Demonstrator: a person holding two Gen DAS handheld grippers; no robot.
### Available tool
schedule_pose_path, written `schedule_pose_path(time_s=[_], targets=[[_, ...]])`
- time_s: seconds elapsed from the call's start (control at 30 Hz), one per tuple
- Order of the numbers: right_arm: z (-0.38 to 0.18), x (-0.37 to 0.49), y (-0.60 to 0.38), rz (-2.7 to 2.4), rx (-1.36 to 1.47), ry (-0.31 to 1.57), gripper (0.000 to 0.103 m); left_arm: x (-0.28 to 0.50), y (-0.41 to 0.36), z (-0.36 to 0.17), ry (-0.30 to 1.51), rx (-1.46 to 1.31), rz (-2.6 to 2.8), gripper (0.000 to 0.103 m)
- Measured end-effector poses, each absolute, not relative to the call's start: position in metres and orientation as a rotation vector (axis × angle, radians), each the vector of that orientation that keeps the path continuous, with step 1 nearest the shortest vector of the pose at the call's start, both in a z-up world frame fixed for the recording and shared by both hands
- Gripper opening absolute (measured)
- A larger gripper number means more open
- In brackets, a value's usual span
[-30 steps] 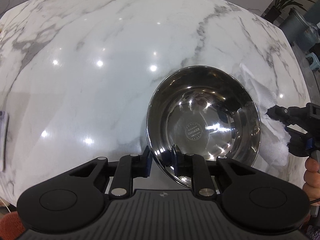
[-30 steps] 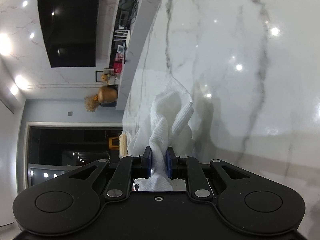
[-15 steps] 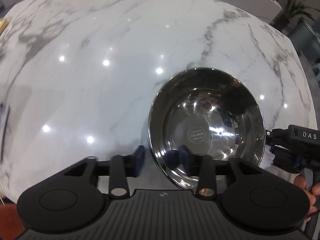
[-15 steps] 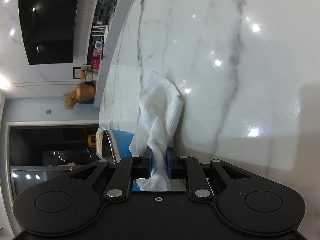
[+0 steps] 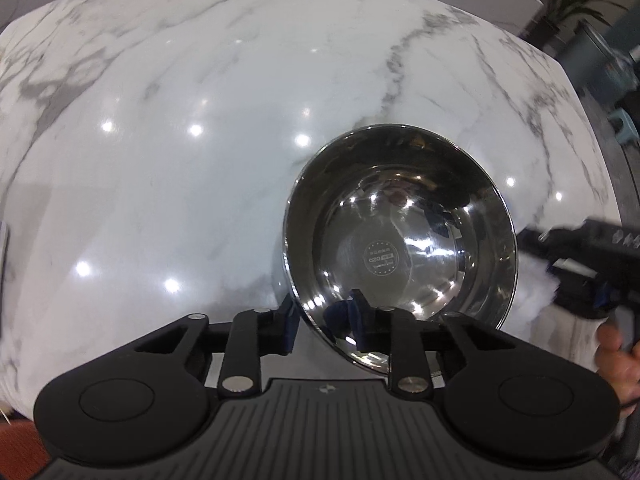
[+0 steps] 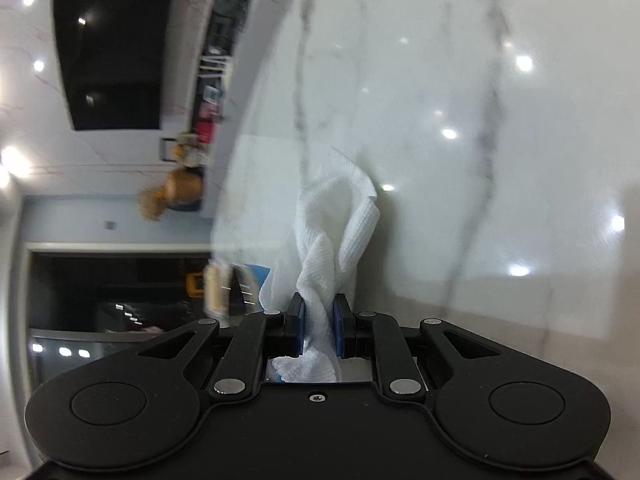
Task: Clean bowl
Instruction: 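Wipe the cloth along the blue outer wall with the right gripper while the left gripper holds the rim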
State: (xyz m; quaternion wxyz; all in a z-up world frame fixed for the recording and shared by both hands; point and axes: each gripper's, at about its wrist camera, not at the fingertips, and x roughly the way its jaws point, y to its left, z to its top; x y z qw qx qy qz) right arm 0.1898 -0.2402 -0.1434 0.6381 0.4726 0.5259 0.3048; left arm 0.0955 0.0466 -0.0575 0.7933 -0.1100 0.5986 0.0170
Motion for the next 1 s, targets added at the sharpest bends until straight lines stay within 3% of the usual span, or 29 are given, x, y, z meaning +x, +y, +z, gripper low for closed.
schedule_pose_path(time_s=[0.2,0.73,0.9,1.0], targets=[[-0.136,0.192,-0.245,0.769,1.138,1.135,0.014,0.099,0.049,-0.053,1.297,-0.173,0.028,0.015],[-0.160,0.186,-0.240,0.660,1.027,1.271,0.014,0.108,0.050,-0.055,1.271,-0.182,0.059,0.015],[-0.165,0.184,-0.234,0.642,0.983,1.301,0.014,0.101,0.055,-0.060,1.257,-0.283,0.082,0.022],[-0.165,0.183,-0.234,0.642,0.982,1.301,0.014,0.094,0.056,-0.064,1.269,-0.362,0.098,0.035]])
